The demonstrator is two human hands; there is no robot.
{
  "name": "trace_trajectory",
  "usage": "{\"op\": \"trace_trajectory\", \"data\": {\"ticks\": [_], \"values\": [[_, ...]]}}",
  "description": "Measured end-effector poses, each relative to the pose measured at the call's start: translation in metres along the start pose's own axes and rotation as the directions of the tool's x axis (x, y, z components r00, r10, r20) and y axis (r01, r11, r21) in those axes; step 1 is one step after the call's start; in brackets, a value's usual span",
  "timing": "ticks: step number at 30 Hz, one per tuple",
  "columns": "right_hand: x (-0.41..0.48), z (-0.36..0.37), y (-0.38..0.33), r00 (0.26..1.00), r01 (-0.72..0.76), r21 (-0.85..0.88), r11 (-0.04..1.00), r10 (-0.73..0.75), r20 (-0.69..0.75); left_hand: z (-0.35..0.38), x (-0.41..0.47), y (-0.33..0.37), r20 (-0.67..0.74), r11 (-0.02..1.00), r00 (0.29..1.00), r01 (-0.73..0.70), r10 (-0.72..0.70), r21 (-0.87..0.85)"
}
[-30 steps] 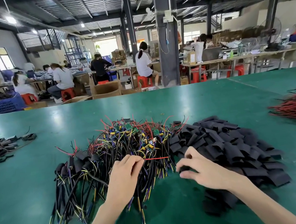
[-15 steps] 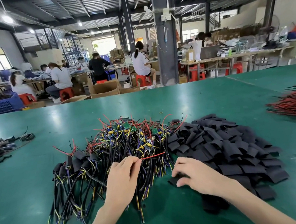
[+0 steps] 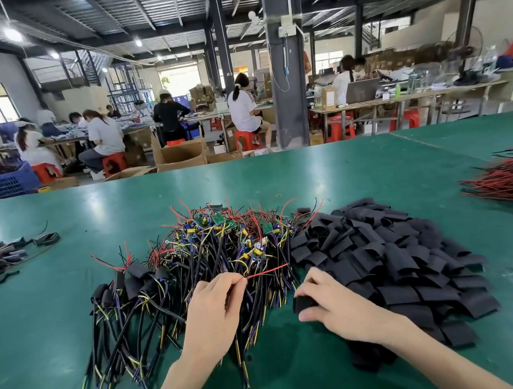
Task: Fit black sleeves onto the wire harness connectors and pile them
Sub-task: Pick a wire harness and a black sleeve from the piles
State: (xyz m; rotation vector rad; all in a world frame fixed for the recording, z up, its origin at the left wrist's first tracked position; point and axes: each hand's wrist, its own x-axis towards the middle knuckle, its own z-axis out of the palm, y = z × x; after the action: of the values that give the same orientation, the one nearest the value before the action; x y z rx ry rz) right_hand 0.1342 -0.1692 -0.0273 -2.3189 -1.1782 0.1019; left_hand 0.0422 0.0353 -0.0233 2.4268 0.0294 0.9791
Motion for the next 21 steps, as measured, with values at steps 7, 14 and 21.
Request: {"op": "trace_trajectory", "data": {"ticks": [7, 14, 21], "values": [[0.005, -0.003, -0.01, 0.946, -0.033, 0.223, 0.974, 0.103, -0.308, 0.0, -0.001, 0.001, -0.029, 0.999, 1.0, 0.002, -0.003, -0.036], [0.006, -0.003, -0.016, 0.932, -0.001, 0.409, 0.913, 0.149, -0.331, 0.0, -0.002, 0.004, 0.011, 0.999, 1.0, -0.018, 0.018, -0.044], [0.006, -0.005, -0.014, 0.915, 0.004, 0.456, 0.89, 0.18, -0.361, 0.003, -0.001, 0.0, 0.005, 0.993, 0.993, -0.116, 0.116, -0.007]]}}
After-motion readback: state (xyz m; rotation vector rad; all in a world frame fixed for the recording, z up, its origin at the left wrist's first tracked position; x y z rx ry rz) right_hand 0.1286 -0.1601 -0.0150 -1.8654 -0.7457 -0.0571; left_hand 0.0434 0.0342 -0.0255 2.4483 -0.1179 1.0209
